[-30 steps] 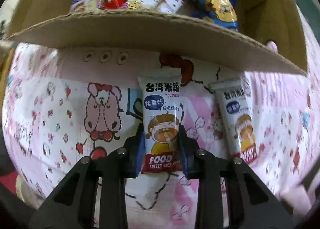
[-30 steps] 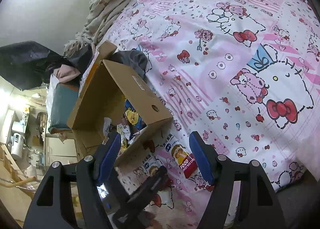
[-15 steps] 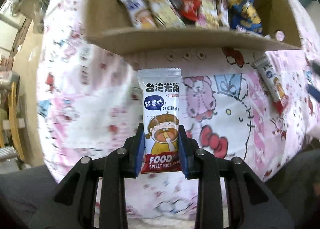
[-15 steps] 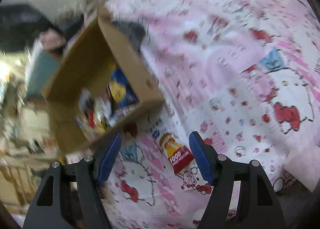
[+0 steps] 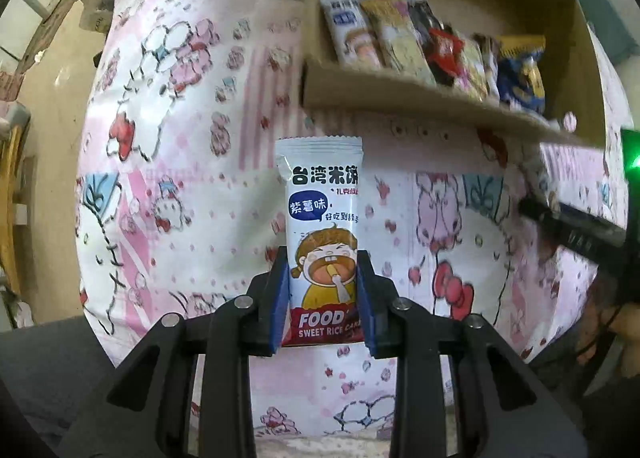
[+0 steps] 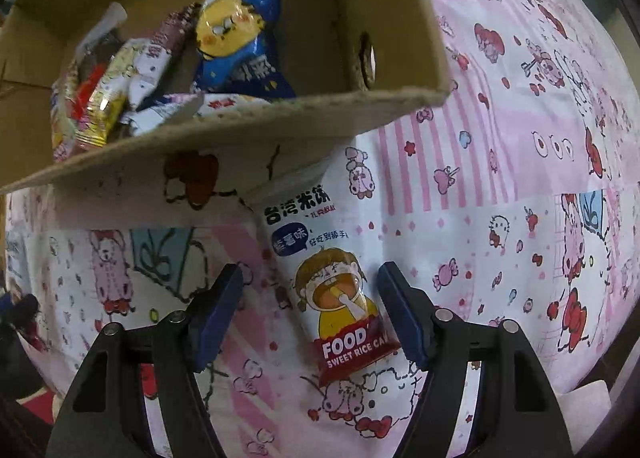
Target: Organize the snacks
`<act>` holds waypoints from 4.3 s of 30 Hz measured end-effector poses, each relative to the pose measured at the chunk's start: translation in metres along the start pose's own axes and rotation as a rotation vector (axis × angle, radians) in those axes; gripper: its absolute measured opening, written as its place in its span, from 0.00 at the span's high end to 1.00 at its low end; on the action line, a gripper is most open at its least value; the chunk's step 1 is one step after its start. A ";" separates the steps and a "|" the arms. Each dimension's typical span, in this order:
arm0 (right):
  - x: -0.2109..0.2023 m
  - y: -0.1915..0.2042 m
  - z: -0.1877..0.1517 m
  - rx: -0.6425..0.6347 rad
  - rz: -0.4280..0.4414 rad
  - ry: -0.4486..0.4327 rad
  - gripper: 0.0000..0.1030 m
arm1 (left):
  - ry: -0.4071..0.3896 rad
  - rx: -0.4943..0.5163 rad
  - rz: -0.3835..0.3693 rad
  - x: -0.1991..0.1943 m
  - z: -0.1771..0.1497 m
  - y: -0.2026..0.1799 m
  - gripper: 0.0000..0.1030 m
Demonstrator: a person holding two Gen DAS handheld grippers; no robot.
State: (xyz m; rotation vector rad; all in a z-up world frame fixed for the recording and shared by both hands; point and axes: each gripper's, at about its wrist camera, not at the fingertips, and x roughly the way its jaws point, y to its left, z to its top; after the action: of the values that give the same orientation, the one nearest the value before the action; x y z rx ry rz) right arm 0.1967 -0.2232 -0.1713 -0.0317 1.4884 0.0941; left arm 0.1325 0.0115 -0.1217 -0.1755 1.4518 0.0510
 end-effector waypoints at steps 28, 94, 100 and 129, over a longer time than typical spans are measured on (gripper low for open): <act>-0.204 0.012 -0.056 -0.041 0.367 -0.358 0.68 | -0.185 0.010 -0.092 -0.058 0.002 -0.012 0.74; -0.169 -0.021 0.008 0.071 0.420 -0.633 0.00 | -0.596 0.134 -0.096 -0.123 0.070 -0.046 0.19; -0.201 -0.014 -0.040 0.045 0.333 -0.718 0.00 | -0.617 0.095 -0.134 -0.144 0.031 -0.025 0.15; -0.179 0.021 -0.093 0.029 0.172 -0.749 0.00 | -0.740 0.080 -0.039 -0.153 -0.040 -0.006 0.00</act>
State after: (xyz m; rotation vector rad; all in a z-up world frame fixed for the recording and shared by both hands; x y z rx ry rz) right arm 0.0883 -0.2176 -0.0003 0.1427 0.7409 0.1985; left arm 0.0757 0.0105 0.0255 -0.1021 0.7108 0.0217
